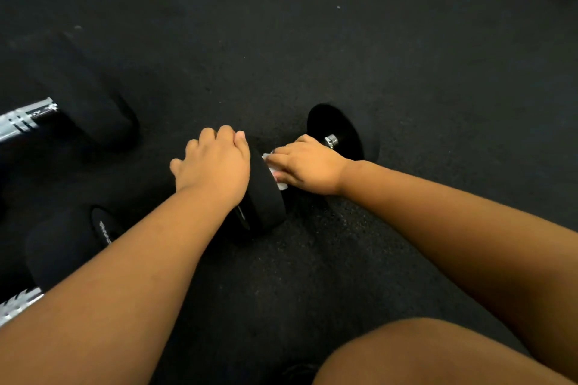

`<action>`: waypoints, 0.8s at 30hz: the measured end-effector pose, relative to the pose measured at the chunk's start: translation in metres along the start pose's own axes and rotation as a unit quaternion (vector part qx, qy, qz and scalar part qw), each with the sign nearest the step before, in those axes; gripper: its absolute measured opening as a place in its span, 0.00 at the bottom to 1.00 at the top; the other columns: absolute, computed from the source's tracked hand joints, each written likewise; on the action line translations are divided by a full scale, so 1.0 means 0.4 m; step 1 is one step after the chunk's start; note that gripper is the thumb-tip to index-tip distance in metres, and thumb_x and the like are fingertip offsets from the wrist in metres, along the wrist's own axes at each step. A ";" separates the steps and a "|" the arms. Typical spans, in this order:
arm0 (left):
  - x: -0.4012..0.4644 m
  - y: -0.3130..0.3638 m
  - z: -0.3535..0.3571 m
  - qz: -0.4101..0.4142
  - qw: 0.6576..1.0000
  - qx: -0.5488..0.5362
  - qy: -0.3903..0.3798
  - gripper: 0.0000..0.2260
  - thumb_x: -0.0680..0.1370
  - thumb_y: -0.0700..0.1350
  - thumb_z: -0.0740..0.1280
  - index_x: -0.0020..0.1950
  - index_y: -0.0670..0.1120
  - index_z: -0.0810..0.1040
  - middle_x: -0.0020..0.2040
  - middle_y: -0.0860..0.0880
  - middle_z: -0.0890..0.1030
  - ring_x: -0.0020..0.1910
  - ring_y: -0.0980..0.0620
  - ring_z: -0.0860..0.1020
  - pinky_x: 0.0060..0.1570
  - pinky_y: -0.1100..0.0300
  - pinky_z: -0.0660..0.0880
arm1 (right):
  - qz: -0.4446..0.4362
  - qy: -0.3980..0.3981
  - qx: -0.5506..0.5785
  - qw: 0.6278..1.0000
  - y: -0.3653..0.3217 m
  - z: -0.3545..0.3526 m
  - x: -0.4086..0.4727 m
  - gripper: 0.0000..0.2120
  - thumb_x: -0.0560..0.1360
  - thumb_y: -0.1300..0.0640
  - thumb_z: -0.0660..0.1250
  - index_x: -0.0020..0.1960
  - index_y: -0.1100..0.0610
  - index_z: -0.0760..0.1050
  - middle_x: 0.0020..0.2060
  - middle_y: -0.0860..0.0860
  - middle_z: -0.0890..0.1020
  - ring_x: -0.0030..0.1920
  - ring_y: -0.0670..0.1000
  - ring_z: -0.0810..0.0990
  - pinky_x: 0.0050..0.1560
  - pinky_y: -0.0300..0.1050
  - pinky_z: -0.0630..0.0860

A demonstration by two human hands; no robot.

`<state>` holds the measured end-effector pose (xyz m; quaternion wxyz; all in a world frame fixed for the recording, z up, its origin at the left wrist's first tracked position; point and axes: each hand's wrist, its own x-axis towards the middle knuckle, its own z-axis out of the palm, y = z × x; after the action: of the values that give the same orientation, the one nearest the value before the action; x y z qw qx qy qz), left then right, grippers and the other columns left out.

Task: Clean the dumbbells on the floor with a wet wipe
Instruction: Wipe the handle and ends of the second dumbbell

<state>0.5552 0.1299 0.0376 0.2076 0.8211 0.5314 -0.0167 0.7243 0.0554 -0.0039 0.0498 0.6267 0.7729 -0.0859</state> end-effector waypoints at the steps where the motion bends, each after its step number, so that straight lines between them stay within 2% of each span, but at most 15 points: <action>1: 0.003 0.000 0.000 -0.002 1.000 -0.003 -0.002 0.21 0.83 0.55 0.43 0.65 0.49 0.68 0.63 0.46 0.71 0.62 0.43 0.70 0.55 0.43 0.65 | 0.009 -0.008 0.028 1.000 0.002 -0.005 0.003 0.27 0.79 0.38 0.47 0.67 0.52 0.71 0.52 0.48 0.80 0.55 0.51 0.78 0.56 0.50 0.66; 3: 0.006 -0.001 -0.004 0.000 1.000 0.001 -0.009 0.21 0.83 0.55 0.43 0.65 0.49 0.68 0.63 0.46 0.71 0.62 0.43 0.70 0.55 0.43 0.65 | 0.021 -0.049 0.099 0.994 0.014 -0.017 0.009 0.20 0.80 0.43 0.56 0.68 0.50 0.71 0.55 0.47 0.79 0.58 0.51 0.77 0.58 0.49 0.63; 5: 0.003 0.001 -0.007 0.005 1.000 0.010 -0.009 0.21 0.83 0.55 0.43 0.65 0.48 0.69 0.63 0.45 0.71 0.62 0.43 0.70 0.55 0.43 0.65 | 0.034 -0.104 0.130 0.986 0.025 -0.031 0.007 0.22 0.79 0.45 0.61 0.70 0.49 0.69 0.61 0.46 0.78 0.64 0.50 0.74 0.66 0.52 0.61; 7: -0.001 0.004 -0.008 0.010 1.000 0.013 -0.005 0.20 0.83 0.54 0.44 0.65 0.48 0.69 0.63 0.45 0.71 0.62 0.43 0.70 0.55 0.43 0.65 | 0.027 -0.115 0.091 0.989 0.021 -0.036 0.004 0.25 0.78 0.44 0.62 0.73 0.51 0.66 0.66 0.48 0.75 0.66 0.50 0.72 0.71 0.54 0.57; 8: -0.004 0.005 -0.007 0.009 1.000 0.011 -0.003 0.20 0.83 0.54 0.44 0.65 0.48 0.69 0.63 0.45 0.71 0.62 0.43 0.70 0.55 0.43 0.65 | 0.005 -0.092 0.053 0.994 0.015 -0.028 0.005 0.26 0.78 0.44 0.61 0.74 0.53 0.65 0.65 0.50 0.76 0.65 0.52 0.74 0.70 0.55 0.60; 10: -0.007 0.008 -0.005 0.004 1.000 0.005 0.001 0.20 0.83 0.54 0.44 0.65 0.48 0.69 0.62 0.45 0.71 0.61 0.43 0.70 0.54 0.43 0.66 | -0.036 -0.046 0.007 0.998 0.008 -0.006 0.005 0.26 0.79 0.45 0.60 0.73 0.57 0.66 0.60 0.54 0.78 0.58 0.57 0.78 0.61 0.54 0.69; 12: -0.009 0.011 -0.003 0.000 1.000 -0.001 0.005 0.19 0.83 0.54 0.44 0.66 0.48 0.68 0.62 0.45 0.71 0.60 0.43 0.70 0.53 0.43 0.66 | -0.042 -0.049 0.030 0.997 0.010 -0.002 0.008 0.26 0.79 0.46 0.60 0.72 0.57 0.66 0.60 0.55 0.78 0.57 0.58 0.78 0.55 0.52 0.72; 14: -0.012 0.011 -0.001 0.002 1.000 -0.004 0.009 0.19 0.83 0.54 0.45 0.66 0.48 0.68 0.63 0.45 0.71 0.60 0.43 0.70 0.53 0.43 0.66 | -0.013 -0.096 0.093 0.991 0.014 -0.019 0.013 0.24 0.79 0.46 0.60 0.73 0.55 0.66 0.63 0.53 0.77 0.60 0.55 0.77 0.56 0.45 0.69; 16: -0.017 0.011 -0.002 0.009 1.000 -0.001 0.014 0.19 0.83 0.53 0.45 0.65 0.48 0.69 0.62 0.45 0.71 0.60 0.43 0.70 0.52 0.44 0.66 | 0.045 -0.172 0.186 0.966 0.018 -0.059 0.019 0.22 0.80 0.47 0.60 0.72 0.51 0.68 0.65 0.49 0.76 0.63 0.51 0.75 0.57 0.38 0.66; 19: -0.044 0.014 0.008 0.021 0.999 0.014 0.043 0.18 0.83 0.53 0.46 0.63 0.47 0.70 0.60 0.44 0.72 0.58 0.43 0.71 0.49 0.45 0.67 | 0.097 -0.263 0.252 0.926 0.024 -0.115 0.050 0.18 0.81 0.45 0.58 0.67 0.49 0.74 0.59 0.46 0.80 0.58 0.48 0.77 0.61 0.42 0.70; 21: -0.074 0.018 0.030 0.040 0.996 0.026 0.079 0.18 0.82 0.52 0.48 0.61 0.46 0.72 0.57 0.43 0.73 0.56 0.42 0.72 0.48 0.45 0.68 | 0.108 -0.318 0.230 0.913 0.018 -0.131 0.070 0.18 0.81 0.44 0.57 0.62 0.51 0.77 0.55 0.48 0.82 0.55 0.49 0.78 0.56 0.43 0.72; 24: -0.124 0.017 0.059 0.087 0.992 0.027 0.092 0.22 0.80 0.53 0.47 0.62 0.45 0.73 0.58 0.43 0.75 0.57 0.41 0.74 0.54 0.41 0.70 | 0.104 -0.403 0.234 0.879 0.004 -0.104 0.086 0.13 0.77 0.53 0.62 0.52 0.59 0.81 0.47 0.53 0.86 0.51 0.53 0.83 0.52 0.44 0.74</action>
<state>0.5441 0.0762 0.0304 0.1362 0.8677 0.4741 0.0621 0.7201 0.0970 0.0304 0.2178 0.6080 0.5736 -0.5038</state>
